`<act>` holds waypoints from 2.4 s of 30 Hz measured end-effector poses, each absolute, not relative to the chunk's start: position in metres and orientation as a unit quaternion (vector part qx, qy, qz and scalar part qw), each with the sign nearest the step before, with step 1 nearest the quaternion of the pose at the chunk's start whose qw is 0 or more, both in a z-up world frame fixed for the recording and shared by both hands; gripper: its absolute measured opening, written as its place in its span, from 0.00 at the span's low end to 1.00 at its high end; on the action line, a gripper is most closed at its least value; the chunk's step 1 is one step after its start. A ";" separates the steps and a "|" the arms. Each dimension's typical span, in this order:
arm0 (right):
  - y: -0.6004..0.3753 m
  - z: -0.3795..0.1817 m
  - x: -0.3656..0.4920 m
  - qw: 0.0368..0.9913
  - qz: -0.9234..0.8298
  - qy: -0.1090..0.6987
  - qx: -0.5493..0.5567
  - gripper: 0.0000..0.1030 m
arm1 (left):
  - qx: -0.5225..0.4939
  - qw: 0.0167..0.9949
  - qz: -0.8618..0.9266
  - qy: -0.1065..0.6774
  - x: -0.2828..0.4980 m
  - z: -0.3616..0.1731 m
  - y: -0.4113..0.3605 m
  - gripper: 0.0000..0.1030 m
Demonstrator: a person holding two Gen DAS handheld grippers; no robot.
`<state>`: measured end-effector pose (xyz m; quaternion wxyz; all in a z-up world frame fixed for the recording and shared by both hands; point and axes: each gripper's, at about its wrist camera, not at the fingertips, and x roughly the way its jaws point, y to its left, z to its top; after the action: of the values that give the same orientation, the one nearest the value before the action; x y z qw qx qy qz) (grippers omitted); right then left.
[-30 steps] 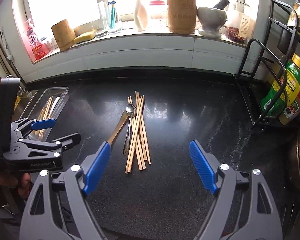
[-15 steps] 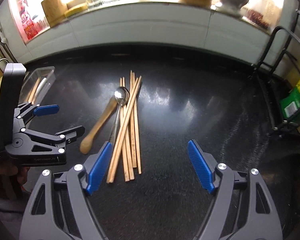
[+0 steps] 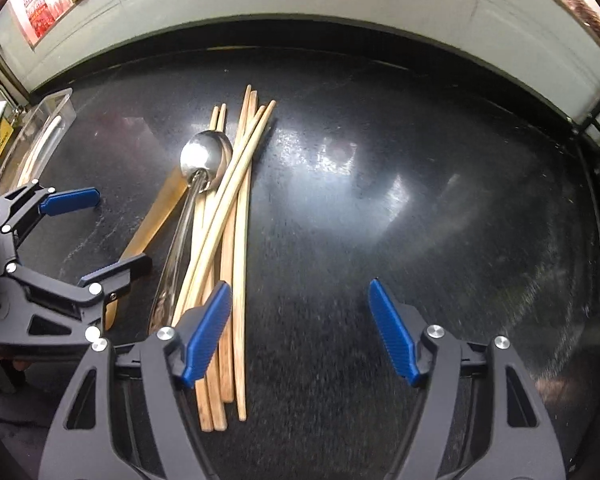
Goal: Organize utensils
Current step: 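Grasp the long beige plastic spoon with the left tool while the right tool grasps a chopstick, then carry the beige spoon and chopstick over the clear tray with both tools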
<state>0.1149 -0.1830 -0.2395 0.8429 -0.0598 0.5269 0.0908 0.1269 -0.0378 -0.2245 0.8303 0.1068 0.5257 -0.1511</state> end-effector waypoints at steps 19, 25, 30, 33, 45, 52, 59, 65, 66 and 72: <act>-0.169 -0.239 0.142 0.850 0.123 0.502 -0.103 0.12 | 0.133 0.842 -0.203 0.481 0.116 -0.222 -0.072 0.53; -0.176 -0.238 0.142 0.844 0.110 0.519 -0.071 0.07 | 0.132 0.840 -0.199 0.488 0.117 -0.218 -0.076 0.13; -0.190 -0.222 0.135 0.857 0.091 0.505 -0.057 0.07 | 0.123 0.846 -0.187 0.484 0.121 -0.204 -0.067 0.12; -0.197 -0.213 0.130 0.862 0.081 0.498 -0.046 0.07 | 0.110 0.853 -0.177 0.479 0.124 -0.192 -0.060 0.12; -0.199 -0.152 0.081 0.896 0.068 0.438 -0.018 0.07 | 0.069 0.881 -0.139 0.446 0.101 -0.131 -0.021 0.12; -0.189 -0.123 0.049 0.907 0.071 0.416 -0.007 0.07 | 0.056 0.889 -0.128 0.436 0.076 -0.103 0.005 0.12; -0.172 -0.105 0.028 0.912 0.076 0.403 -0.007 0.07 | 0.058 0.891 -0.121 0.433 0.065 -0.094 0.012 0.12; -0.161 -0.102 0.022 0.912 0.079 0.401 -0.011 0.07 | 0.056 0.892 -0.119 0.432 0.059 -0.091 0.022 0.12; -0.159 -0.101 0.023 0.913 0.080 0.401 -0.013 0.07 | 0.056 0.893 -0.118 0.432 0.058 -0.090 0.024 0.12; -0.132 -0.099 0.024 0.911 0.099 0.399 -0.024 0.07 | 0.048 0.896 -0.100 0.430 0.053 -0.085 0.047 0.12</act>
<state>0.0244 -0.1323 -0.0988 0.9114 -0.0236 0.3989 0.0988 0.0533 0.0472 -0.0853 0.8960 0.0476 0.4299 -0.1002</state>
